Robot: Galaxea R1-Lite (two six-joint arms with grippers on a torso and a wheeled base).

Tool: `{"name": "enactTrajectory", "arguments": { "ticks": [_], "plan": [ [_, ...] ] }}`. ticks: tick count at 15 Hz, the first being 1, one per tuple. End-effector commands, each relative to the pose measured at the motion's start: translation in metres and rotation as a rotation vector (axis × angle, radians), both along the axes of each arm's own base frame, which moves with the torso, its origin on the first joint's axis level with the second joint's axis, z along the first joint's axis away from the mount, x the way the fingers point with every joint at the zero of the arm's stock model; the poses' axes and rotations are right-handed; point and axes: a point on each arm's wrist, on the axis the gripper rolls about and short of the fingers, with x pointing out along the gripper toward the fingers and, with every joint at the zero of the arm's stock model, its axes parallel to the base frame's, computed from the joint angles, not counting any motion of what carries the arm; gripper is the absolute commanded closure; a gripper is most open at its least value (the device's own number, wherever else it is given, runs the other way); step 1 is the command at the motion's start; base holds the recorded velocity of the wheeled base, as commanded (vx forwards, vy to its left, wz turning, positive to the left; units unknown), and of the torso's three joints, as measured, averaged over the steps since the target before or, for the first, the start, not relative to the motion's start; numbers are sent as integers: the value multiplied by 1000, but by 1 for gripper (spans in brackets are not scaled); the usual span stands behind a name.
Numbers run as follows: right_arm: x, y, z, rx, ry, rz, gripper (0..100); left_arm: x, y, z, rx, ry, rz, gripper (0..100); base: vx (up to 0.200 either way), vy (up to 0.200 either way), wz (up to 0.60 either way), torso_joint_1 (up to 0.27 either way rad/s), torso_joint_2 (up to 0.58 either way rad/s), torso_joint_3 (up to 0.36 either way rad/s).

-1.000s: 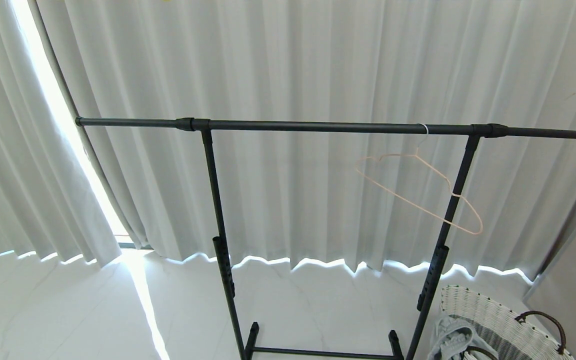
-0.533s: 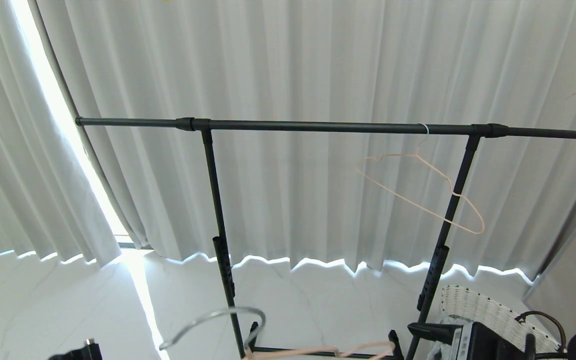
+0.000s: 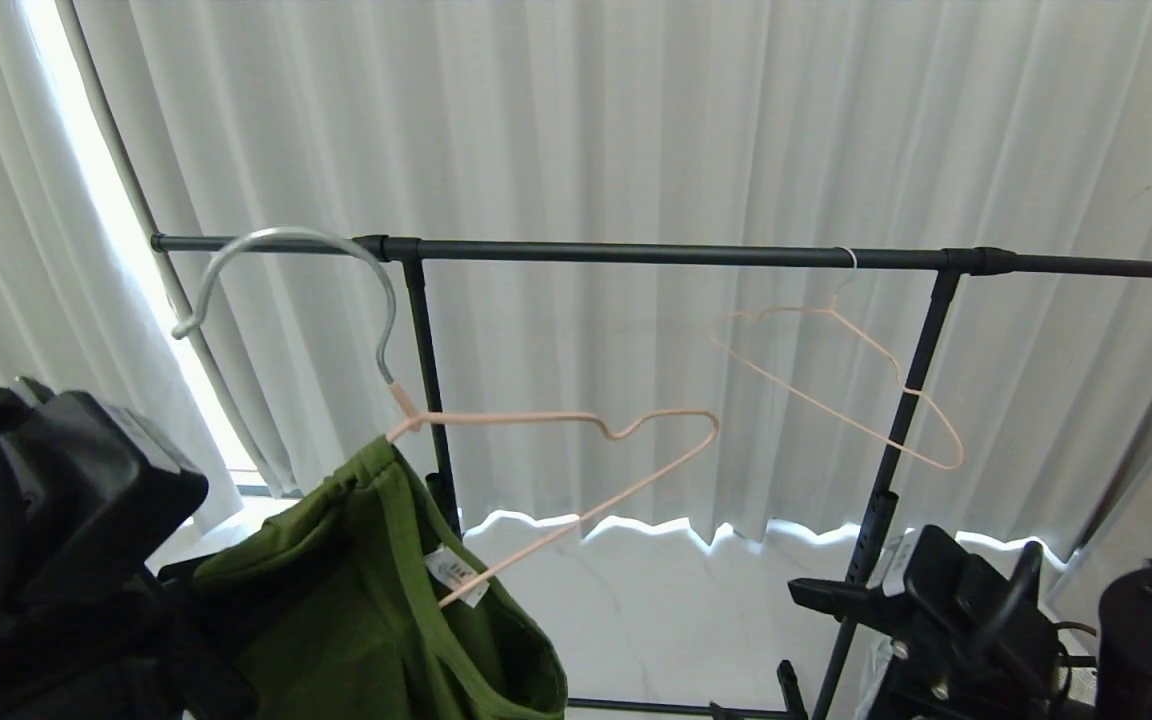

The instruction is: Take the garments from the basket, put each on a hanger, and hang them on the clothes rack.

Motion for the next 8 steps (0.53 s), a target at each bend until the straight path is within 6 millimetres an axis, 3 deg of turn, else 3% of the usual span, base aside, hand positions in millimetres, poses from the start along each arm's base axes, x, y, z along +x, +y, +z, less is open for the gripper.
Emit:
{"name": "enactTrajectory", "arguments": {
  "ticks": [1, 4, 8],
  "plan": [
    [15, 29, -1, 5, 24, -17, 0, 6, -6, 6, -5, -3, 11, 100, 0, 0, 0, 0, 0, 0],
    [22, 63, -6, 16, 42, -63, 0, 7, -7, 8, -9, -2, 9, 100, 0, 0, 0, 0, 0, 0],
    [27, 93, -13, 14, 51, -44, 0, 6, -9, 8, -9, -3, -7, 100, 0, 0, 0, 0, 0, 0]
  ]
}}
